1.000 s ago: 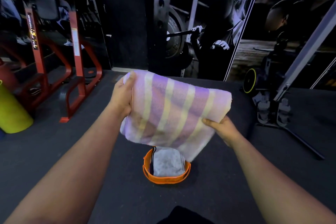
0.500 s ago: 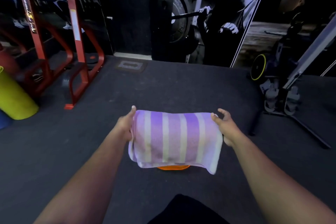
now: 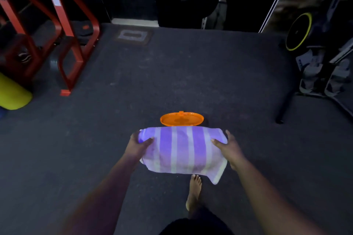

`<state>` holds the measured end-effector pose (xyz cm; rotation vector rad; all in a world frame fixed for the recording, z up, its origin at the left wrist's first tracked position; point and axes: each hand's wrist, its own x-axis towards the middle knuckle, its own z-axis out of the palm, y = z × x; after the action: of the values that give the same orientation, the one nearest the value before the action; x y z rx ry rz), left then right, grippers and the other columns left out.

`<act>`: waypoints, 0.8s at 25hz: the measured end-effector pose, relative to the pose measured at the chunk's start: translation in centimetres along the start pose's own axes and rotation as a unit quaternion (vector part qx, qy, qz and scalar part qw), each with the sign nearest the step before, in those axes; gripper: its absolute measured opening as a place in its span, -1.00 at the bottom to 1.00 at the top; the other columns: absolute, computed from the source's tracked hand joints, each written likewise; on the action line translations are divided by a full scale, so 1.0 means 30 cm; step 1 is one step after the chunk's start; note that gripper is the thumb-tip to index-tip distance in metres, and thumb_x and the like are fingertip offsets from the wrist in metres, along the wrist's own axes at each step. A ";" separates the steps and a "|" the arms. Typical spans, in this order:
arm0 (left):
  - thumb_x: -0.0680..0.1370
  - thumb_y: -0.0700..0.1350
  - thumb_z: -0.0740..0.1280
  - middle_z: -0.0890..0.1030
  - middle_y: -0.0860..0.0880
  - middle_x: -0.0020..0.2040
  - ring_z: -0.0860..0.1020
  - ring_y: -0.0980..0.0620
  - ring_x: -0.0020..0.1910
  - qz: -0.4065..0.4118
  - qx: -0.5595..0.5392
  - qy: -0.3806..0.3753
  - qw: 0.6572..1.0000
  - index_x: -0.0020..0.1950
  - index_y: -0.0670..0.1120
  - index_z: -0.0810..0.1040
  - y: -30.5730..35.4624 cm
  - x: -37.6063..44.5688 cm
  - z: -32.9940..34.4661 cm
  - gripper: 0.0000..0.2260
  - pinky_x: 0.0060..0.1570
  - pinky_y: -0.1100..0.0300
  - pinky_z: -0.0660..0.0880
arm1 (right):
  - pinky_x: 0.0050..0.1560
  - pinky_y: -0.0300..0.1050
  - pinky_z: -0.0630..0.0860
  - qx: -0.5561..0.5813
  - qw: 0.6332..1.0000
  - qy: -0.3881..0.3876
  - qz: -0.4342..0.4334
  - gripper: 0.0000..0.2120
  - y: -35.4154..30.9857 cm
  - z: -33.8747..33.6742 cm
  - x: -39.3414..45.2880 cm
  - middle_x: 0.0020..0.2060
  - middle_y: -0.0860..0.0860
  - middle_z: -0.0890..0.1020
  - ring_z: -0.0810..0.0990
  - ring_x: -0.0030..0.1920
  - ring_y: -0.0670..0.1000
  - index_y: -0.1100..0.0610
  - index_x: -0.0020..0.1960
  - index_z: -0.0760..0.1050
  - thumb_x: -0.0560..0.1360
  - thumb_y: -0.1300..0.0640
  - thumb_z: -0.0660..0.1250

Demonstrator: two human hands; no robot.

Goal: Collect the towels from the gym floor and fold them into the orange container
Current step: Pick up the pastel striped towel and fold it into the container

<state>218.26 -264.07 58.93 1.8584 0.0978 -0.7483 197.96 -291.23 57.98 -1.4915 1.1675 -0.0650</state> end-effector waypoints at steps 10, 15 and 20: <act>0.36 0.22 0.57 0.69 -0.20 -0.02 0.65 -0.07 -0.14 -0.034 -0.030 0.090 0.995 0.08 -0.18 0.59 -0.278 0.774 0.269 -0.45 -0.18 -0.08 0.61 | 0.07 0.03 0.63 0.013 0.999 0.016 0.029 -0.51 0.215 0.279 0.820 0.07 -0.04 0.67 0.66 0.05 -0.03 -0.01 0.28 0.51 0.37 0.10 0.50; 0.51 -0.12 0.53 0.62 -0.04 0.00 0.60 0.23 -0.15 -0.012 -0.029 0.078 0.996 0.18 -0.14 0.48 -0.719 1.201 0.426 -0.67 -0.20 0.28 0.57 | 0.06 -0.13 0.56 -0.006 0.994 0.113 0.003 -0.55 0.605 0.485 1.200 0.13 -0.08 0.63 0.62 0.09 -0.11 0.02 0.32 0.45 0.50 0.00 0.51; 0.55 -0.15 0.49 0.58 -0.04 0.14 0.58 0.01 0.06 -0.044 0.076 0.029 0.996 0.41 -0.19 0.44 -1.193 1.399 0.526 -0.53 -0.11 0.44 0.48 | 0.14 -0.06 0.48 -0.130 0.978 0.136 0.085 -0.48 1.064 0.625 1.337 0.18 0.11 0.63 0.60 0.20 0.18 0.09 0.41 0.40 0.53 -0.04 0.45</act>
<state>230.31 -274.27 3.77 2.0316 0.1658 -0.7800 210.19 -298.91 5.35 -1.6393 1.5704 0.0008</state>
